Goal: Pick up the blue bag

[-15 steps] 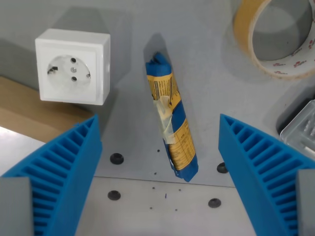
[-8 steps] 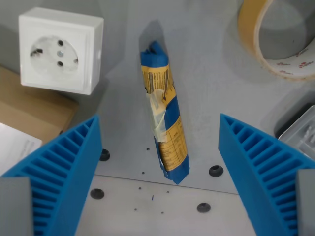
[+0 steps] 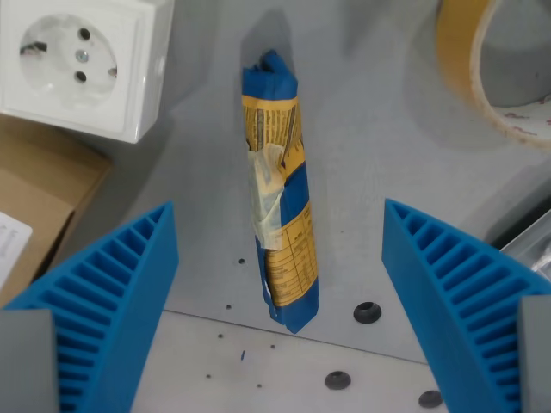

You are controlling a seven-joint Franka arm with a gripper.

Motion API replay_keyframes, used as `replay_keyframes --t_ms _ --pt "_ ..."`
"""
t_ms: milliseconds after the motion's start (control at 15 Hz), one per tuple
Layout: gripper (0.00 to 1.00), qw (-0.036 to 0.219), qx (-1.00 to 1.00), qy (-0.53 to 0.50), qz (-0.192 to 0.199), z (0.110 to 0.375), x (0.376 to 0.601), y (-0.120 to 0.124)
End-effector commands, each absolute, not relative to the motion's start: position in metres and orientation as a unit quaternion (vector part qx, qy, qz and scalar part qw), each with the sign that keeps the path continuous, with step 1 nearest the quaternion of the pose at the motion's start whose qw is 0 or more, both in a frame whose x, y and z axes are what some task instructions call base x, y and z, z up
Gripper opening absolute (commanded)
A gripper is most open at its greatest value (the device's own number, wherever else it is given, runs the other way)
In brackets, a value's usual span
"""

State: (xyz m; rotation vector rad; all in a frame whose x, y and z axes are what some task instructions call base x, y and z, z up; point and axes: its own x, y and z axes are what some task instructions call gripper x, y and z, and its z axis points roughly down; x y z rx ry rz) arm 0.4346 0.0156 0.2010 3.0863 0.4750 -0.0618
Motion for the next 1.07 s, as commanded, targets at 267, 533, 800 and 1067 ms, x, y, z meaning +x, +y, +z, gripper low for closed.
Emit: replay_keyframes --t_ms 267,533,800,1067 --pt "1.00 0.029 0.971 0.237 0.030 0.176 0.425 0.006" --pt "1.00 0.032 0.968 0.247 0.029 0.170 0.420 0.005" --pt "1.00 0.035 0.966 0.253 0.035 0.165 0.411 0.003" --pt "1.00 0.036 0.966 0.254 0.041 0.159 0.405 0.000"
